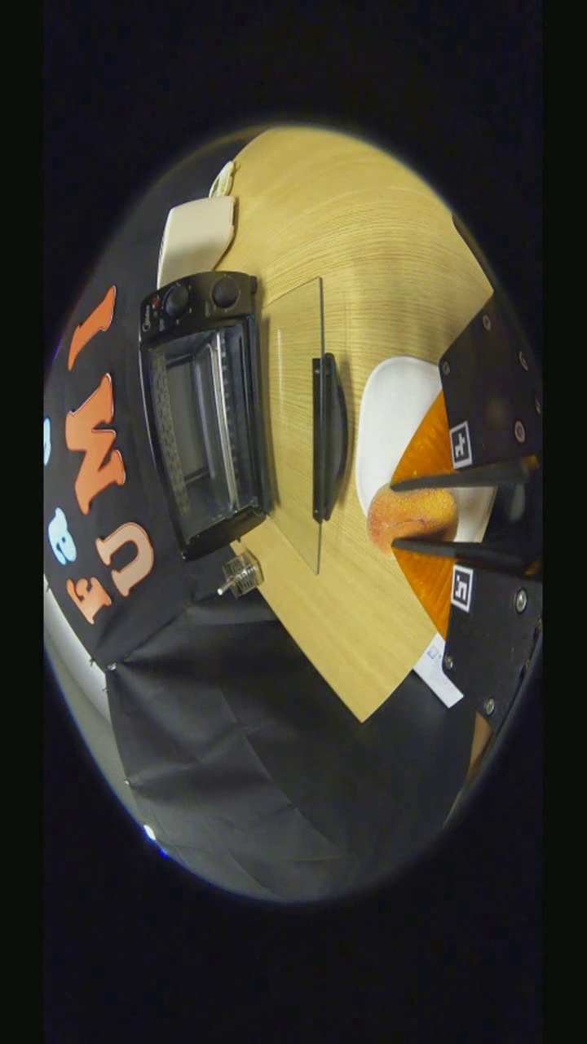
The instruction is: Open the toaster oven, put the food inside, and close the toaster oven door.
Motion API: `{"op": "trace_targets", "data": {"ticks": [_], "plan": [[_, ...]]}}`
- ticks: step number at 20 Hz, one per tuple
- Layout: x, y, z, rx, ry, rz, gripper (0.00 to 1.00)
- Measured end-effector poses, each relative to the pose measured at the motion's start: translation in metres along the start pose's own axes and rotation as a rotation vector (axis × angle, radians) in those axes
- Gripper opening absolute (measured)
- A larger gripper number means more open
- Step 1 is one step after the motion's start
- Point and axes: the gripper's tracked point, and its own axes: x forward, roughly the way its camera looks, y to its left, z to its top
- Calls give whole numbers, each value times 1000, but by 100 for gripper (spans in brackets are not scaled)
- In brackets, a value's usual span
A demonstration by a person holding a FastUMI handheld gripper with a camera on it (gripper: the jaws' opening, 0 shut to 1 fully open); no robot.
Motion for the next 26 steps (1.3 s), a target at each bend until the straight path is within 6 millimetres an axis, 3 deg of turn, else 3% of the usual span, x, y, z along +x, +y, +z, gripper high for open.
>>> {"op": "trace_targets", "data": {"ticks": [8,16,21,26], "plan": [[11,17,73,232,-179,92,28],[32,15,133,402,-295,126,28],[62,-7,165,527,-326,84,28],[99,-33,184,663,-308,35,28]]}}
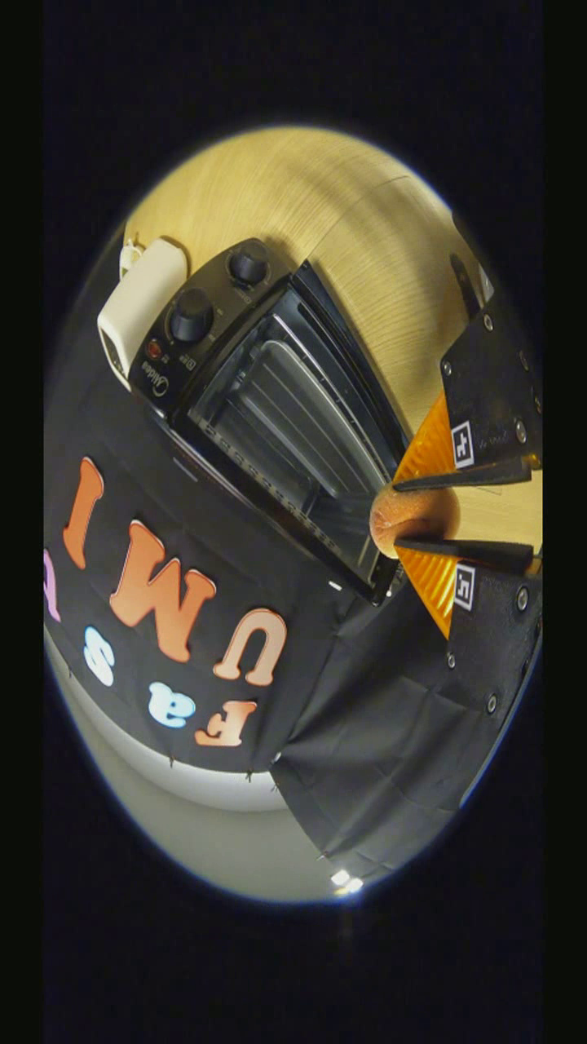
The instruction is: Open the toaster oven, put the food inside, and close the toaster oven door.
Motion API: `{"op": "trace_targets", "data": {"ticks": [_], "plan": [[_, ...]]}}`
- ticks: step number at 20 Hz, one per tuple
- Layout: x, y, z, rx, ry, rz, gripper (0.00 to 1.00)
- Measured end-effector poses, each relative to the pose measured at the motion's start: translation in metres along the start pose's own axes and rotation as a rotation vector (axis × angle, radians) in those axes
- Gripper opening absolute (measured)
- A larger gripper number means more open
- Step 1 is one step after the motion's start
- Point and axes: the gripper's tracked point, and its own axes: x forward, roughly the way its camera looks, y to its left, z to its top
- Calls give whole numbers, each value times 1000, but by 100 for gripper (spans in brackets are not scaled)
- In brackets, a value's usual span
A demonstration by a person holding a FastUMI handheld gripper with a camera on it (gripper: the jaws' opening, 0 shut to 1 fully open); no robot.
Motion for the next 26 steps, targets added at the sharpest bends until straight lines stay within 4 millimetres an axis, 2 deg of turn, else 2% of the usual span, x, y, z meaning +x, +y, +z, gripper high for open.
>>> {"op": "trace_targets", "data": {"ticks": [9,11,15,17,19,21,26], "plan": [[66,-5,32,-43,-97,-56,28],[76,-4,34,-34,-118,-48,28],[92,-15,39,-54,-141,-88,28],[96,-11,47,-65,-170,-75,28],[96,-16,52,-112,-194,-111,29],[95,-18,48,-135,-188,-130,38],[91,-27,50,-279,-206,-200,69]]}}
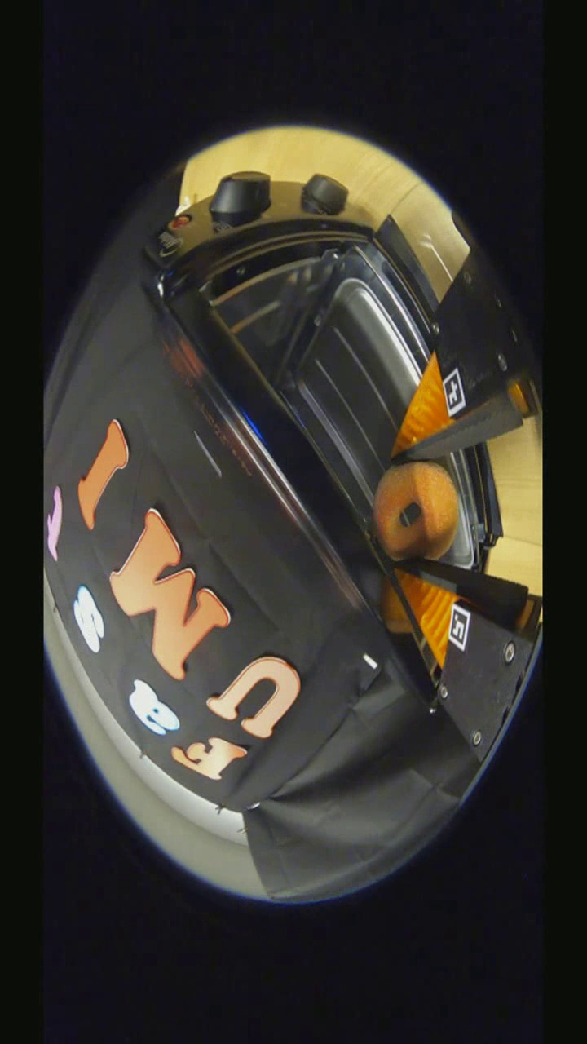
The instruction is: Open the toaster oven, put the food inside, and close the toaster oven door.
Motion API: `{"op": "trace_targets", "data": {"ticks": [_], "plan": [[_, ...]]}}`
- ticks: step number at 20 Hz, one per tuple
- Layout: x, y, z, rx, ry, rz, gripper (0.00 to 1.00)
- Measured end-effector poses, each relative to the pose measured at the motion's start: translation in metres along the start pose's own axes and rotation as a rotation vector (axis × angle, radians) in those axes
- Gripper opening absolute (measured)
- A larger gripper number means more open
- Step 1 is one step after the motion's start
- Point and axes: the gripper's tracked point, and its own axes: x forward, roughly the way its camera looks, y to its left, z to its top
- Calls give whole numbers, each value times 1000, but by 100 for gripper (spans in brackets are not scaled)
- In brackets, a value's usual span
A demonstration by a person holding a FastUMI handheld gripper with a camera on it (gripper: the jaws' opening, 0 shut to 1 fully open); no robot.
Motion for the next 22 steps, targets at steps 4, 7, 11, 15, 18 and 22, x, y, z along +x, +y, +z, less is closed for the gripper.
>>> {"op": "trace_targets", "data": {"ticks": [4,7,11,15,18,22], "plan": [[-11,-4,1,-40,18,-12,82],[-24,-14,-9,-138,63,-44,85],[-61,-9,-12,-276,103,-37,95],[-103,-6,-15,-443,94,-19,98],[-133,-14,-37,-510,167,-6,98],[-163,-29,-54,-514,217,-10,98]]}}
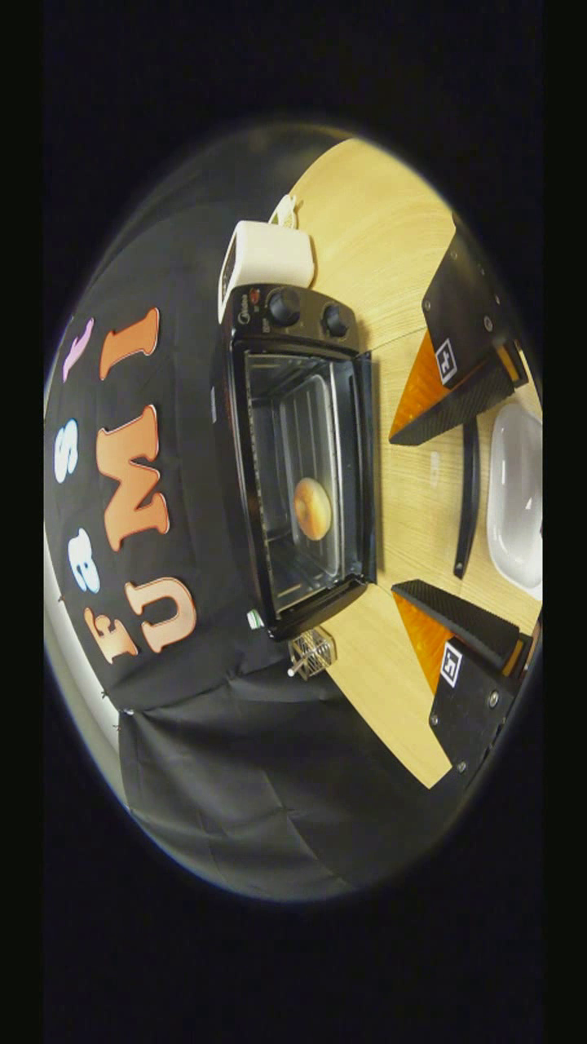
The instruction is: Open the toaster oven, put the food inside, and close the toaster oven door.
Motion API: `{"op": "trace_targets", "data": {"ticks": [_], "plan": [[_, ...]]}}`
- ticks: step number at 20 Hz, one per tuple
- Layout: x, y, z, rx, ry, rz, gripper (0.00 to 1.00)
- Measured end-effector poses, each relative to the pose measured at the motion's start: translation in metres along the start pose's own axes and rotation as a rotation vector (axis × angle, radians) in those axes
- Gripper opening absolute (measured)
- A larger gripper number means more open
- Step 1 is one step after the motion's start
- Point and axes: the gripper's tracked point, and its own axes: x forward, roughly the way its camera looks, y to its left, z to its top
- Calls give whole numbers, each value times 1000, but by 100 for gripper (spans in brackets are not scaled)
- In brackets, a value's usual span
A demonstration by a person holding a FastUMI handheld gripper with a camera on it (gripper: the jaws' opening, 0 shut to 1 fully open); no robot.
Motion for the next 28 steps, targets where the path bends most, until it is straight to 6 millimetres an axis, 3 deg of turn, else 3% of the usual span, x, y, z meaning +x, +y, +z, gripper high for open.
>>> {"op": "trace_targets", "data": {"ticks": [3,11,18,23,28], "plan": [[-13,1,-25,35,63,22,98],[-41,-29,-61,-41,128,-58,97],[-25,-43,-84,-13,192,-96,97],[-17,-49,-83,26,197,-114,97],[-18,-38,-55,71,130,-82,96]]}}
